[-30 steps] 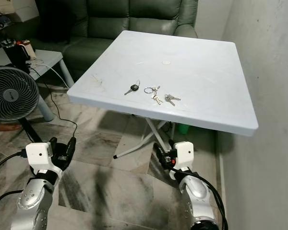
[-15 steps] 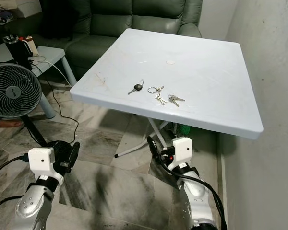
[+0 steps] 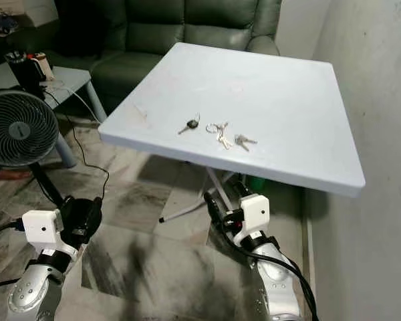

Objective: Hang keys on a hook

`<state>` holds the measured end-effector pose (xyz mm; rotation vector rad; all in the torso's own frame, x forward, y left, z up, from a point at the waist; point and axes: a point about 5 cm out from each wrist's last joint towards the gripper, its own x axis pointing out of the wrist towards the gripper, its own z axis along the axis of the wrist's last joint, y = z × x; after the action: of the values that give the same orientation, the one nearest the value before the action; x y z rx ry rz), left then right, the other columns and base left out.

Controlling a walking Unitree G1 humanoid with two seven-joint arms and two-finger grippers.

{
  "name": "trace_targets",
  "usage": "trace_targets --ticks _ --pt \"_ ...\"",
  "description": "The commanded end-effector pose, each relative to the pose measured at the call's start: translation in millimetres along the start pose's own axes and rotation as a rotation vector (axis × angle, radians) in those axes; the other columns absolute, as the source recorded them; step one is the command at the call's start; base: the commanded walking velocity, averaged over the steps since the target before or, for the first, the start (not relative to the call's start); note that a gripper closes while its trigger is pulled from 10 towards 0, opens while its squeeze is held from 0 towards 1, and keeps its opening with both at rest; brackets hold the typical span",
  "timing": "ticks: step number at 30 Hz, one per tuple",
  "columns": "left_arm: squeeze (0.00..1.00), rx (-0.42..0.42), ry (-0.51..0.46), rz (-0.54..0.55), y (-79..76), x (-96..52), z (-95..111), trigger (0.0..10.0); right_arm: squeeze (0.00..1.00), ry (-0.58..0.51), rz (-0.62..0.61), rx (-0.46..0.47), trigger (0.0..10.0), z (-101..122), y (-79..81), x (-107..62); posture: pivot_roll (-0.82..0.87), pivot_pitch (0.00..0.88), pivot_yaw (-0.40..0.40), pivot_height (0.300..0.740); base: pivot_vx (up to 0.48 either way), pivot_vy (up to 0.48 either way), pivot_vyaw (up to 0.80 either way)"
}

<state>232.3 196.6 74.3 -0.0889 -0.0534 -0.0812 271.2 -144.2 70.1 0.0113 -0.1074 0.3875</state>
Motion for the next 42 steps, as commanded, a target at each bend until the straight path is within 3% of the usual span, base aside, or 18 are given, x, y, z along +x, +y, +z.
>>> trace_targets --ticks 1,25,30,42 --pt "0.0 0.009 -0.005 0.002 2.9 0.4 4.1 10.0 0.0 -0.018 0.0 -0.005 10.0 5.8 -0.8 3.0 -0.07 0.0 0.006 0.74 0.3 0.0 0.0" --pt "0.0 -0.01 0.0 -0.004 0.2 11.0 5.2 10.0 0.0 -0.001 -0.004 -0.018 10.0 3.3 -2.4 3.0 -0.08 0.0 0.011 0.74 0.337 0.0 0.0" --pt "0.0 -0.022 0.0 -0.004 -0.6 12.0 5.1 10.0 0.0 0.008 0.022 -0.079 10.0 3.3 -0.2 3.4 -0.08 0.0 0.009 0.74 0.337 0.0 0.0" --pt "0.0 -0.031 0.004 0.003 -1.1 11.7 3.3 10.0 0.0 0.013 0.036 -0.089 10.0 2.5 0.3 4.1 -0.08 0.0 0.002 0.74 0.294 0.0 0.8"
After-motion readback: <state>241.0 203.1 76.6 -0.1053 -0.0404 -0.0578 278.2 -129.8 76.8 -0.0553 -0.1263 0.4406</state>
